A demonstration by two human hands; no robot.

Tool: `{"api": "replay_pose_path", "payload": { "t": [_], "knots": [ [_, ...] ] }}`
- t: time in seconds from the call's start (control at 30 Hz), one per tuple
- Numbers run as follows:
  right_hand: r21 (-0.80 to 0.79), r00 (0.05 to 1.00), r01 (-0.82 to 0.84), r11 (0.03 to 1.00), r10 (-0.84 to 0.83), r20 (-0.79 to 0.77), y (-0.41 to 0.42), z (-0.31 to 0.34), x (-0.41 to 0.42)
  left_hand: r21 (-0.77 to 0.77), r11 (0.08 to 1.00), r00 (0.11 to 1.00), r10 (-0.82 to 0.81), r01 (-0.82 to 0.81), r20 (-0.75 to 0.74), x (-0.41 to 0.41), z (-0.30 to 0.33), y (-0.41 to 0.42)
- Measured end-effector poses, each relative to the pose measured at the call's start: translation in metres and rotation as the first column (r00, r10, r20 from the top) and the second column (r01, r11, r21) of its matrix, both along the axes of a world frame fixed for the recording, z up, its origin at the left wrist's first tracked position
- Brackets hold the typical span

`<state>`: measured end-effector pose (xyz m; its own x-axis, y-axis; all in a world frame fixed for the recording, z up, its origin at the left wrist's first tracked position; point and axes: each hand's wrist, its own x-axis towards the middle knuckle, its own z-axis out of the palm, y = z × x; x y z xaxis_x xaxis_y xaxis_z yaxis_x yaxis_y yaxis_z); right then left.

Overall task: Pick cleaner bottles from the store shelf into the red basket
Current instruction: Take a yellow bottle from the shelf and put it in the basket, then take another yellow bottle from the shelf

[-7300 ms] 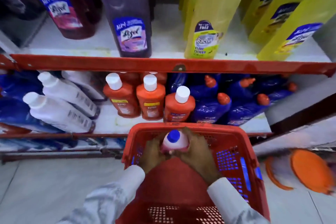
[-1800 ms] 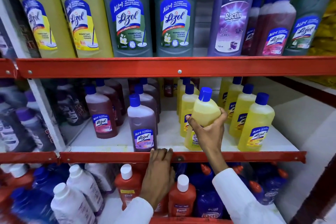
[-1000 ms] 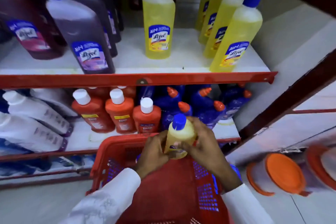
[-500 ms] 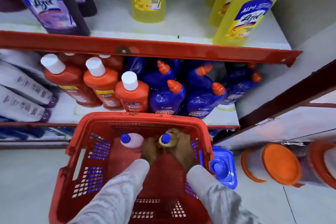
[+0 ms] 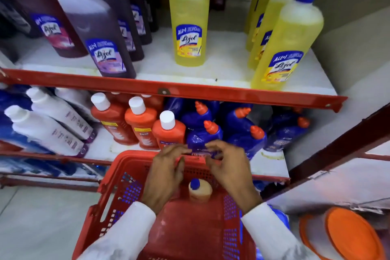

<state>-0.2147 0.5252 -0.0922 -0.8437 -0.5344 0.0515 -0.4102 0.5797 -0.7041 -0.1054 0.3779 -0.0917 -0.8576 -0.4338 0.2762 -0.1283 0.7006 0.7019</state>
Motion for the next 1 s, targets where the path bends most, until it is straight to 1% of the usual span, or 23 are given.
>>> {"api": "replay_pose_path", "payload": {
  "t": [0.07,0.13,0.2,0.23,0.27,0.3,0.4,0.47,0.53,0.57,0.7,0.77,0.83,0.87,0.9,0.93,0.97,1.0],
  "knots": [
    [-0.131,0.971,0.063,0.989,-0.091,-0.222,0.001,0.044,-0.007,-0.158,0.987,0.987,-0.005,-0.021,-0.163,-0.014,0.043,0.003],
    [-0.263,0.878,0.095,0.960,-0.205,-0.433,0.001,0.080,-0.019,-0.296,0.954,0.960,-0.039,-0.047,-0.278,-0.035,0.076,0.008],
    [-0.376,0.762,0.117,0.919,-0.326,-0.559,0.002,0.100,-0.031,-0.414,0.905,0.954,-0.038,-0.094,-0.298,-0.056,0.097,0.010],
    [-0.420,0.717,0.143,0.896,-0.386,-0.580,0.002,0.108,-0.038,-0.449,0.887,0.958,-0.025,-0.110,-0.284,-0.065,0.105,0.011],
    [-0.459,0.687,0.184,0.869,-0.448,-0.572,0.001,0.115,-0.046,-0.467,0.876,0.965,-0.008,-0.120,-0.263,-0.074,0.111,0.011],
    [-0.496,0.680,0.233,0.837,-0.504,-0.532,0.000,0.123,-0.053,-0.480,0.868,0.971,0.013,-0.130,-0.240,-0.083,0.116,0.009],
    [-0.558,0.693,0.380,0.738,-0.626,-0.357,-0.009,0.134,-0.081,-0.506,0.854,0.988,0.056,-0.120,-0.141,-0.105,0.122,0.007],
    [-0.558,0.738,0.432,0.709,-0.633,-0.233,-0.015,0.140,-0.102,-0.533,0.843,0.997,0.058,-0.075,-0.050,-0.116,0.118,0.005],
    [-0.561,0.808,0.432,0.706,-0.579,-0.108,-0.017,0.146,-0.120,-0.535,0.844,0.997,0.067,-0.042,0.028,-0.119,0.108,0.001],
    [-0.580,0.834,0.413,0.702,-0.547,-0.069,-0.016,0.149,-0.128,-0.529,0.848,0.996,0.072,-0.034,0.051,-0.118,0.103,-0.002],
    [-0.624,0.901,0.308,0.718,-0.430,-0.050,-0.003,0.158,-0.146,-0.564,0.826,0.992,0.062,0.009,0.106,-0.112,0.092,-0.011],
    [-0.672,0.918,0.275,0.687,-0.395,-0.028,-0.001,0.160,-0.146,-0.550,0.835,0.993,0.054,0.012,0.104,-0.113,0.095,-0.013],
    [-0.765,0.937,0.254,0.592,-0.345,0.044,0.003,0.166,-0.141,-0.521,0.854,0.993,0.053,0.007,0.101,-0.115,0.097,-0.013],
    [-0.826,0.956,0.229,0.516,-0.281,0.089,0.006,0.172,-0.138,-0.512,0.859,0.994,0.051,0.008,0.101,-0.115,0.097,-0.013],
    [-0.885,0.978,0.182,0.429,-0.173,0.118,0.010,0.178,-0.136,-0.508,0.861,0.994,0.050,0.008,0.101,-0.115,0.097,-0.014],
    [-0.937,0.993,0.117,0.329,-0.017,0.117,0.015,0.183,-0.134,-0.507,0.862,0.994,0.051,0.006,0.099,-0.115,0.096,-0.014],
    [-0.974,0.976,0.065,0.216,0.189,0.108,0.019,0.189,-0.132,-0.503,0.864,0.994,0.050,0.003,0.093,-0.116,0.095,-0.014],
    [-0.993,0.904,0.048,0.108,0.417,0.090,0.022,0.195,-0.129,-0.498,0.867,0.995,0.052,-0.003,0.085,-0.116,0.094,-0.015]
  ]
}}
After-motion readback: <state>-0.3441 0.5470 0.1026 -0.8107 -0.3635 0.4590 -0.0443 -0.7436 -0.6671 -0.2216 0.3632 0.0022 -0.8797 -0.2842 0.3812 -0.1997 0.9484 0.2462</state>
